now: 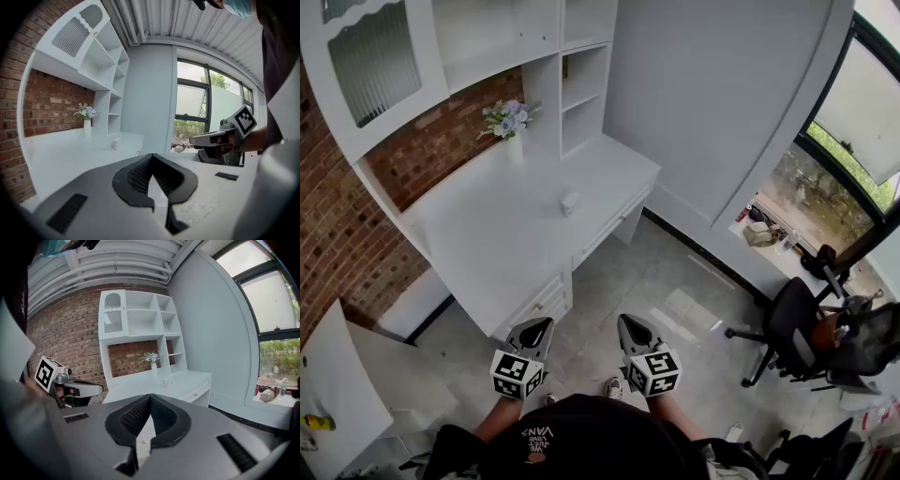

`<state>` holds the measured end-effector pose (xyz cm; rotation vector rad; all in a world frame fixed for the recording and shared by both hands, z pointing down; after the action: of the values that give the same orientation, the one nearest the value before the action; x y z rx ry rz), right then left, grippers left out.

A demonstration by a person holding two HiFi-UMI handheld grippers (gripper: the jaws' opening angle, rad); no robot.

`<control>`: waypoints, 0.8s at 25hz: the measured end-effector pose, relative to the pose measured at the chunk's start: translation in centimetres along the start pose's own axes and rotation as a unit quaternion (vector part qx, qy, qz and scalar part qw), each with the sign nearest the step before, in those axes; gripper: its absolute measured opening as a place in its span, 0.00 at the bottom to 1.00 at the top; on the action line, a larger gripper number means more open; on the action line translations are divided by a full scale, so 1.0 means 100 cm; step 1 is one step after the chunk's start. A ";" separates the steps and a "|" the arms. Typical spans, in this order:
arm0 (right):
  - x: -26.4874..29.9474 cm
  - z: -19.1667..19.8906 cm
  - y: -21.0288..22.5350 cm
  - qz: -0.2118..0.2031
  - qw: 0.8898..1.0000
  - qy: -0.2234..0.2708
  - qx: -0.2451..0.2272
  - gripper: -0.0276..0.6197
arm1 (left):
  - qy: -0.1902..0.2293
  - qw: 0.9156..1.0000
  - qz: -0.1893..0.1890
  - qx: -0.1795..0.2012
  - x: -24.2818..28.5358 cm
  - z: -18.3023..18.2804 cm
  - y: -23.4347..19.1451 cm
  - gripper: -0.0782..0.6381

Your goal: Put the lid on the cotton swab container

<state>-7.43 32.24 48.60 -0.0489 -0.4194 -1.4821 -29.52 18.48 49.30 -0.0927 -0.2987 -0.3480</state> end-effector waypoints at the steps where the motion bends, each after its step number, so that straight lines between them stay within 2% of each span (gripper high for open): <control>1: 0.000 -0.001 0.002 -0.001 1.000 0.000 0.000 0.04 | 0.000 1.000 0.000 0.000 0.002 -0.001 0.001 0.12; 12: -0.004 -0.006 0.028 -0.025 1.000 0.001 -0.002 0.04 | 0.001 1.000 -0.006 -0.001 0.024 -0.009 0.022 0.12; 15: -0.007 -0.008 0.037 -0.043 0.999 0.013 0.003 0.04 | 0.007 1.000 -0.011 -0.005 0.031 -0.010 0.031 0.12; 20: -0.014 -0.007 0.059 -0.046 0.999 0.014 0.007 0.04 | 0.022 1.000 -0.006 -0.003 0.049 -0.012 0.053 0.13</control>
<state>-1.59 33.97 48.87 0.0018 -0.4146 -1.5691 -23.00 21.66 49.41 -0.0894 -0.2538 -0.3628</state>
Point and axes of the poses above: the fingertips, and each gripper's own axes: x forward along the fingers, y to its right, z out of its underside, the point moved 10 cm from there along -x, backward along the fingers, and after that the axes turned 4 degrees about x, right-handed, at the moved point
